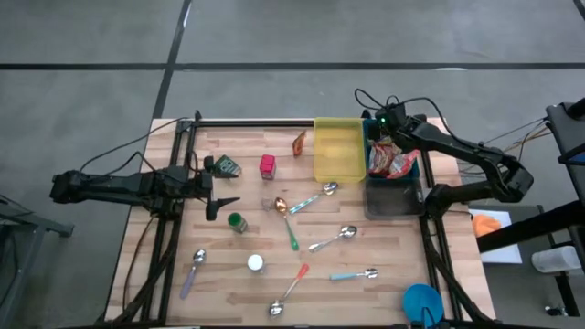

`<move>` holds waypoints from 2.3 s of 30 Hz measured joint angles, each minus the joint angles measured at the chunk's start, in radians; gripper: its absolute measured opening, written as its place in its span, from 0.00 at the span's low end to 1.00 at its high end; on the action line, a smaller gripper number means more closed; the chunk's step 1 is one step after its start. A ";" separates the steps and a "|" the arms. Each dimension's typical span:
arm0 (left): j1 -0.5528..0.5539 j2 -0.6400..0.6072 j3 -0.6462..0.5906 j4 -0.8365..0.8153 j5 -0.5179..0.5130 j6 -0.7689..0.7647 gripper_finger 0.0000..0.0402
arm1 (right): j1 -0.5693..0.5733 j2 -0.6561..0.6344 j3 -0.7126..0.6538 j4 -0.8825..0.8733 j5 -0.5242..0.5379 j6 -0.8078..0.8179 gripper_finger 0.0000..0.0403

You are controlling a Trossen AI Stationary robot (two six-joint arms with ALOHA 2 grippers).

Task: Pick & Place Food Item
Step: Put the blue noodle pack into the blue bin, then put the orange seasoning bag into the black bin

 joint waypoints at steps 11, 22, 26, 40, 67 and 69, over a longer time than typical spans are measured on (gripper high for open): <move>0.000 0.000 0.000 -0.028 0.000 0.000 0.85 | 0.001 -0.056 0.000 0.003 0.039 -0.038 0.56; 0.000 0.000 0.000 -0.028 0.000 0.000 0.85 | 0.003 -0.166 0.000 0.002 -0.046 -0.037 0.57; 0.000 0.000 0.000 -0.028 0.000 0.000 0.85 | 0.005 -0.200 0.000 0.002 -0.108 -0.037 0.57; 0.000 0.000 0.000 -0.029 0.000 0.000 0.85 | 0.144 -0.337 0.000 0.124 -0.405 -0.157 0.57; 0.000 0.000 0.000 -0.030 0.000 0.000 0.85 | 1.011 -0.412 -0.137 0.573 -0.053 -0.513 0.57; 0.000 0.000 0.000 -0.033 0.000 0.000 0.85 | 1.049 -0.429 -0.164 0.624 -0.019 -0.540 0.57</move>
